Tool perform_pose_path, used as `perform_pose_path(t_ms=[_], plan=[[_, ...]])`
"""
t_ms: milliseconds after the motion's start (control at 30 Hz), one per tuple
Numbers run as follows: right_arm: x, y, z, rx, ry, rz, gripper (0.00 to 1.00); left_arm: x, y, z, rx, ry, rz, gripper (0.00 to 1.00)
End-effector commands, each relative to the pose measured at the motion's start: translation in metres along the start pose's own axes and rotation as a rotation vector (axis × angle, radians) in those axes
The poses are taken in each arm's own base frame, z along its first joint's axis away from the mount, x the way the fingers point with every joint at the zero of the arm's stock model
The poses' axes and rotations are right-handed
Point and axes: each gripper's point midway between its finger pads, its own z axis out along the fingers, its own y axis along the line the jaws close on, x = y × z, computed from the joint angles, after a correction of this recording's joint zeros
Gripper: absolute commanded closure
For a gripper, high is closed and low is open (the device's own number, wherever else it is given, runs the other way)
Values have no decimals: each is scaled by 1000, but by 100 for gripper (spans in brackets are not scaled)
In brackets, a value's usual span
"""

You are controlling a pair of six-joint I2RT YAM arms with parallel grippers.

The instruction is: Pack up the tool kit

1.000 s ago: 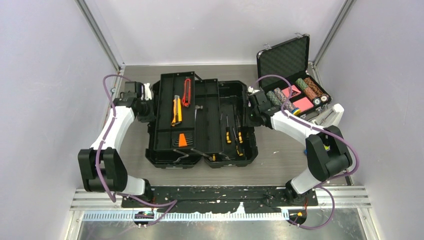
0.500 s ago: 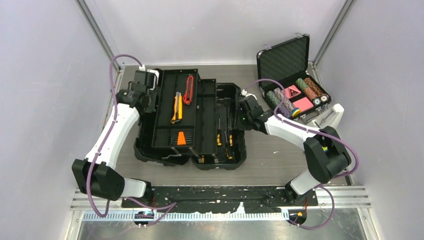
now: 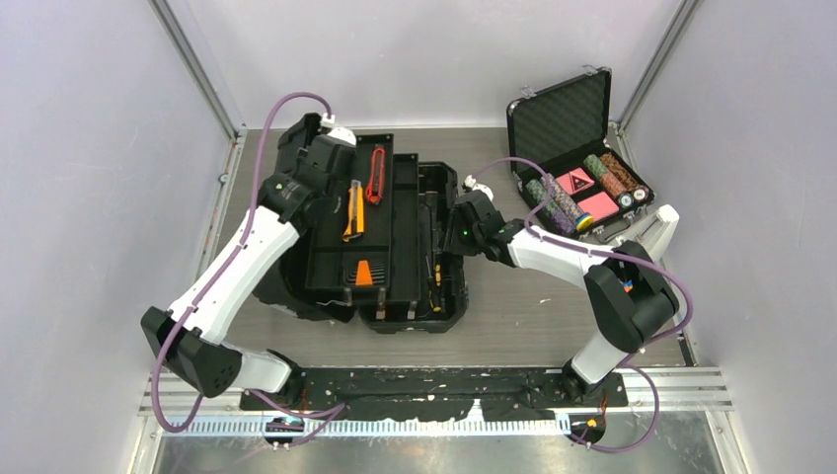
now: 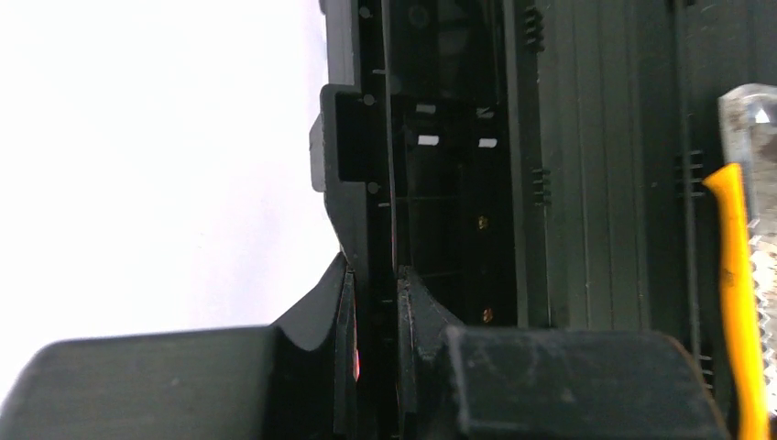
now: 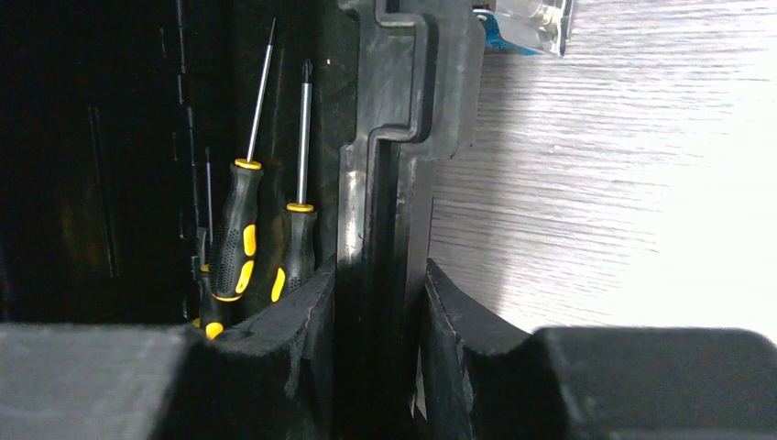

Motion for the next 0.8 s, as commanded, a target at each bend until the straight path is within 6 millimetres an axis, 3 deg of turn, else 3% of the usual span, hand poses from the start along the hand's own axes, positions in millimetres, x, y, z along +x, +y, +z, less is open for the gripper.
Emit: perform_pose_path(t_ms=[0,367,767], plan=[[-47,51,5,-133,-155,101,78,-74,46,-47,-195,-243,-174,100],[-44,53,10,-157,-159,132,78,-122,-7,-86,-136,-357,-116,100],[-41,52,9,-178,-166,149,77,-161,-83,-128,-14,-466,-23,100]])
